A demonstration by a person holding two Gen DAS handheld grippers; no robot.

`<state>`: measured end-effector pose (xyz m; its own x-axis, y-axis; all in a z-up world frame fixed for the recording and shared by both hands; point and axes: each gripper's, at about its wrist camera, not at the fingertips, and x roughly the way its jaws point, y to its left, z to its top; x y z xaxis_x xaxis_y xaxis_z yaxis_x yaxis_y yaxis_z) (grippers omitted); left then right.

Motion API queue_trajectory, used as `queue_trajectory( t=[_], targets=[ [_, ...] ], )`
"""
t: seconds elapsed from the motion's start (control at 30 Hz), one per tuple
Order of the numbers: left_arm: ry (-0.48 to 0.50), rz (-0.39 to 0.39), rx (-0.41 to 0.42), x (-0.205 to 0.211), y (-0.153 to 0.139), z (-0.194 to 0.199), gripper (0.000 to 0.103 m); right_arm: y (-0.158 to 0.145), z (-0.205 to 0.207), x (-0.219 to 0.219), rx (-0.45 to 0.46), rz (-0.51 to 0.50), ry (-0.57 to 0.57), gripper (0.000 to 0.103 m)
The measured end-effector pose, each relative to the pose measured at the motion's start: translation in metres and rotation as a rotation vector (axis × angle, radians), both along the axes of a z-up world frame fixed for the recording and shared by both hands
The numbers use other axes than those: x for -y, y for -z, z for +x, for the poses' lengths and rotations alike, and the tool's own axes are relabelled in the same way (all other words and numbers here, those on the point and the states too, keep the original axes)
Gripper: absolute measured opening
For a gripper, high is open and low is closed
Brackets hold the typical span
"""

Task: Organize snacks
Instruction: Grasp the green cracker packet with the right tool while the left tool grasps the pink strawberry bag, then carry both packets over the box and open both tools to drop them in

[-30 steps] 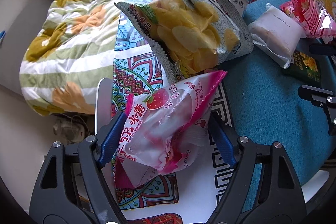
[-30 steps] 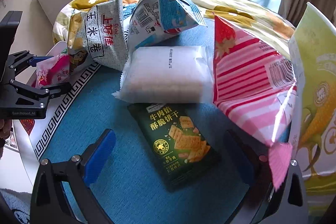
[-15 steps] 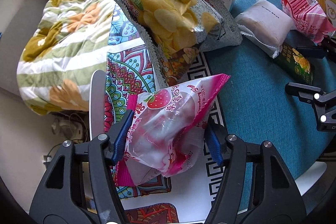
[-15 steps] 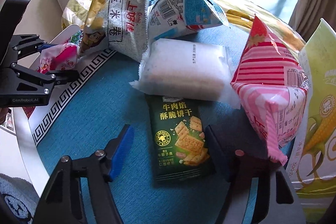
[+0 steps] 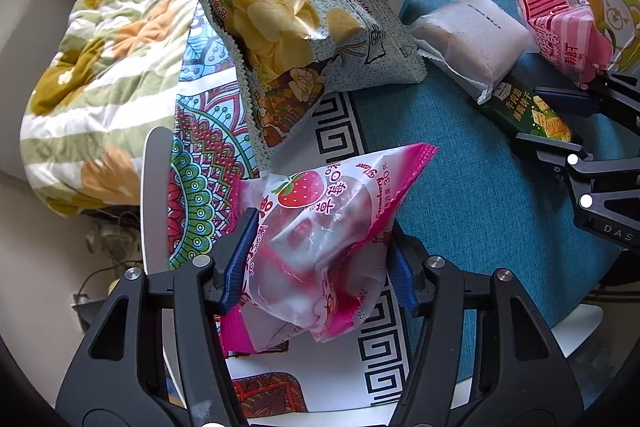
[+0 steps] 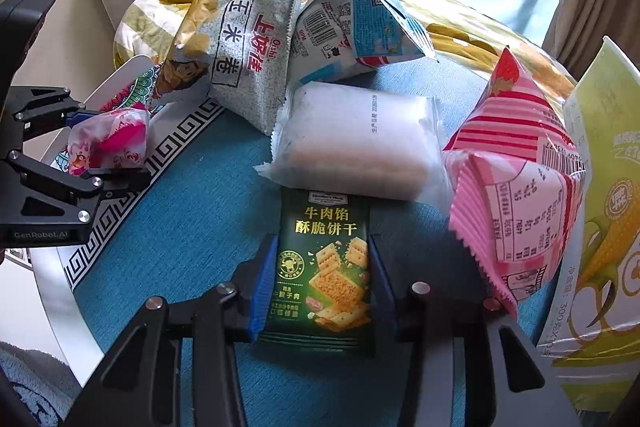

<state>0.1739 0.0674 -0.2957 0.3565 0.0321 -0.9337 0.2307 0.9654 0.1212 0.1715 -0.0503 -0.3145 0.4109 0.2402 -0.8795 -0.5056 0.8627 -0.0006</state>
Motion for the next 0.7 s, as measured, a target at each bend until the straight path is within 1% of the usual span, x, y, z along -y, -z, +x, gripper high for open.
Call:
queue_trajectory(
  t=[0.17,0.33,0.5,0.7],
  targets=[
    [0.004,-0.017,-0.008,0.002,-0.003,-0.003,0.054,-0.002,-0.009,0.002,-0.02,0.011,0.024,0.041],
    [0.005,-0.031,0.006,0.003,-0.015,-0.008,0.054,-0.009,-0.019,0.004,-0.027,0.036,0.048,0.041],
    [0.01,-0.039,0.034,0.0,-0.034,-0.011,0.054,-0.027,-0.025,0.0,-0.008,0.06,0.057,0.041],
    [0.008,-0.057,0.091,0.001,-0.065,-0.016,0.054,-0.058,-0.03,0.002,0.031,0.089,0.07,0.041]
  ],
)
